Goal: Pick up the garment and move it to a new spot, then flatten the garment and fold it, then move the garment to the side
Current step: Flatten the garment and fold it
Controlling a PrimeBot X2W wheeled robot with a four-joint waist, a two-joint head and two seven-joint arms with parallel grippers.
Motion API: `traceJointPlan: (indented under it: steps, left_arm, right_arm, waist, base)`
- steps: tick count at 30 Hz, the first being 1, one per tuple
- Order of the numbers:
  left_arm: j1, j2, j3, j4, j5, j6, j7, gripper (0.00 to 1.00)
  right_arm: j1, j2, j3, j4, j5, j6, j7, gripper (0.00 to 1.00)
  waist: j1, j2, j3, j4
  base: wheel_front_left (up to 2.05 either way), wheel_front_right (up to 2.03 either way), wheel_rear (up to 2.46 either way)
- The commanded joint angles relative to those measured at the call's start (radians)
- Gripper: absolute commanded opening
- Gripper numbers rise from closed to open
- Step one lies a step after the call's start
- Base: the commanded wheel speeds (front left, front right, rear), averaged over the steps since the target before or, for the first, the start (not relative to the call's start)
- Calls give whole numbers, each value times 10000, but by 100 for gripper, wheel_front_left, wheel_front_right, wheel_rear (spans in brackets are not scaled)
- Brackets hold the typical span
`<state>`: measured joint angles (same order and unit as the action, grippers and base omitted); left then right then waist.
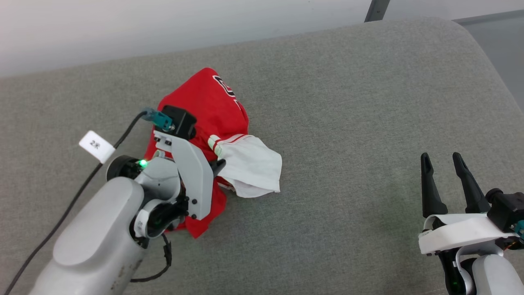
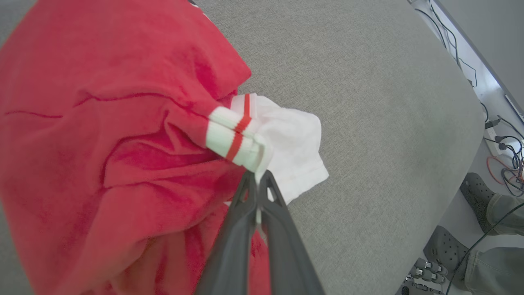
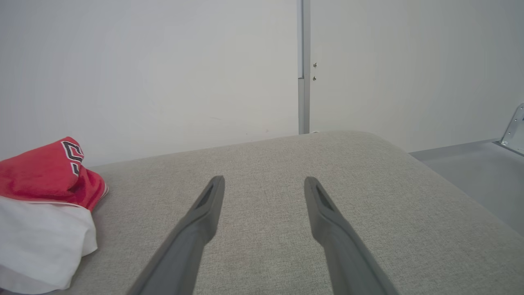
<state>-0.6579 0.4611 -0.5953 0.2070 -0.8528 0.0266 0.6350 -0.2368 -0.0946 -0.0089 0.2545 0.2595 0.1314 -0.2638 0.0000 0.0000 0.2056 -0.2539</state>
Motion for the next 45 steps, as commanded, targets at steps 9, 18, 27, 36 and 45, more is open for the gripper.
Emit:
traceJointPlan:
  steps: [9,18,27,36,45]
  left_arm:
    - [148,589,405,-954,-170,401,252,0]
    - [1228,2313,1394,-2939,-276,1323,533,0]
    - [2858,3789,2259,-2890,-279,1748,130,0]
    - [3697,3867,2278,-1185,-410,1564,-341,0]
    - [3524,3611,1947,853,-158,1115,-763,0]
  right_arm:
    - [206,-92,-246,-3,-3,-14,-9,100]
    - [402,-150,-308,68,-18,-14,-9,100]
    - [550,-221,-302,116,-88,-14,-9,100]
    - [611,-314,-168,198,-8,-14,-9,100]
    - [482,-371,-110,239,80,-14,-9,100]
  waist:
    - [0,0,-95,348]
    - [0,0,-285,894]
    - [0,0,-567,1316]
    - [0,0,-679,1385]
    - [0,0,-531,1238]
  base:
    - [0,0,0]
    - [0,0,0]
    - [0,0,0]
    - [0,0,0]
    - [0,0,0]
